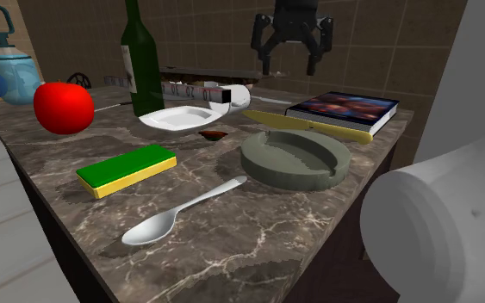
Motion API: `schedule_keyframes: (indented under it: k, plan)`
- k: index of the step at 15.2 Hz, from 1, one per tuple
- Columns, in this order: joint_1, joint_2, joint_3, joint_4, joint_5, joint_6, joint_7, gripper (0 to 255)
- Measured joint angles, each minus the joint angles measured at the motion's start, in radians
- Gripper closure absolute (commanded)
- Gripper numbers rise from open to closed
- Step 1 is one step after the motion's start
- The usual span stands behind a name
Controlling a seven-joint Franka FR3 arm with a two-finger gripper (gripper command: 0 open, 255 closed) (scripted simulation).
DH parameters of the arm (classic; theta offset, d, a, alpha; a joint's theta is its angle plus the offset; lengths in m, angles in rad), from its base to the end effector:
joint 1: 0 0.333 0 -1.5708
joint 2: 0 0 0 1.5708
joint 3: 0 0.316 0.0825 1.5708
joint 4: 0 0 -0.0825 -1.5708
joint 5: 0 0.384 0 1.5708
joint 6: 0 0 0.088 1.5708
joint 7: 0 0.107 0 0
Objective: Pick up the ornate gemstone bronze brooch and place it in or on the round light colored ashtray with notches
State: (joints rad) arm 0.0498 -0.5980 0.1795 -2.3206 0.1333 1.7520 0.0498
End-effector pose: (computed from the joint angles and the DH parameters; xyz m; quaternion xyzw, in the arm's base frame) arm 0.3611 0.1078 0.5554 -0.9978 -0.0637 -0.0095 0.0167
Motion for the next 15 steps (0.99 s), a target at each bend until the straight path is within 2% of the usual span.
schedule_keyframes:
  k: [9, 13, 15]
  plan:
    - [0.048, 0.247, 0.117, 0.061, 0.120, 0.078, 0.167, 0]
    - [0.067, 0.368, 0.157, 0.119, 0.157, 0.104, 0.231, 0]
    - [0.073, 0.390, 0.168, 0.114, 0.165, 0.126, 0.243, 0]
